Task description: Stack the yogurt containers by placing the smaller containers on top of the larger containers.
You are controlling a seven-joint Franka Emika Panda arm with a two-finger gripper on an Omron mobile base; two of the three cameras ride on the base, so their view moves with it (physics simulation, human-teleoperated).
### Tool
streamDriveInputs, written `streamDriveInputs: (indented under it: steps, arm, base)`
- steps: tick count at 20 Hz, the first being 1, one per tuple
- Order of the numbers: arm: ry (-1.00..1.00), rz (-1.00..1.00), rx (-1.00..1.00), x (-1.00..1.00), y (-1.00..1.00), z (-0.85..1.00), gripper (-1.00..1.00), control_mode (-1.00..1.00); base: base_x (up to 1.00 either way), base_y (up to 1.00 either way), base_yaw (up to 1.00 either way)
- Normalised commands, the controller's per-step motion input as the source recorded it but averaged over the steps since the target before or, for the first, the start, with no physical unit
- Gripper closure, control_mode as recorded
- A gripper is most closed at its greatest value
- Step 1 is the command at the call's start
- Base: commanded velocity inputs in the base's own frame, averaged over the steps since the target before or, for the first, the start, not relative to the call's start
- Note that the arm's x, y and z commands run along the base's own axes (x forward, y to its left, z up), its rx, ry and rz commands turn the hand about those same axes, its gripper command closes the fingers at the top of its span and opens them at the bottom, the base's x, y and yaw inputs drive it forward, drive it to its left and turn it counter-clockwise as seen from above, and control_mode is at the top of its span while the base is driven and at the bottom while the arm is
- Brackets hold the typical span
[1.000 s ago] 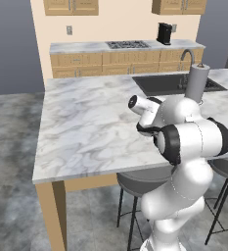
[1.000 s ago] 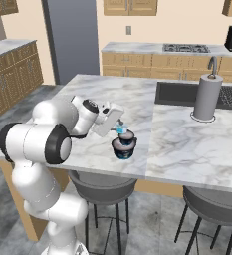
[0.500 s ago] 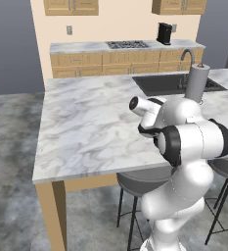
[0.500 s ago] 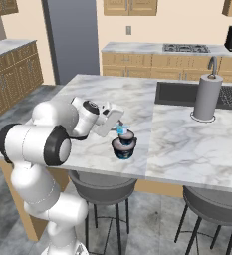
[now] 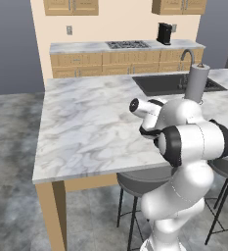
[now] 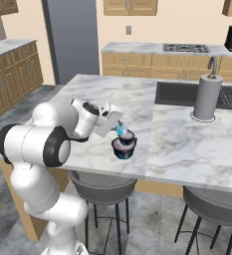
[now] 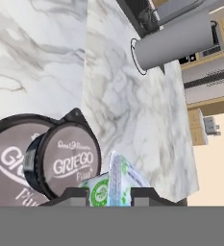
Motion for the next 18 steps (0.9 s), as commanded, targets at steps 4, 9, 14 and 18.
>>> streamDriveInputs:
  steps: [4, 9, 14, 18]
  arm:
    - [-0.07, 0.00, 0.03, 0.00, 0.00, -0.09, 1.00, -1.00]
    - [-0.07, 0.00, 0.04, 0.00, 0.00, -0.05, 1.00, -1.00]
    - [-0.02, 0.00, 0.07, 0.00, -0.08, -0.01, 1.00, -1.00]
    - [-0.02, 0.01, 0.08, 0.00, -0.21, -0.08, 1.00, -1.00]
  base:
    - [0.00, 0.00, 0.00]
    - [0.00, 0.00, 0.00]
    - [0.00, 0.00, 0.00]
    - [0.00, 0.00, 0.00]
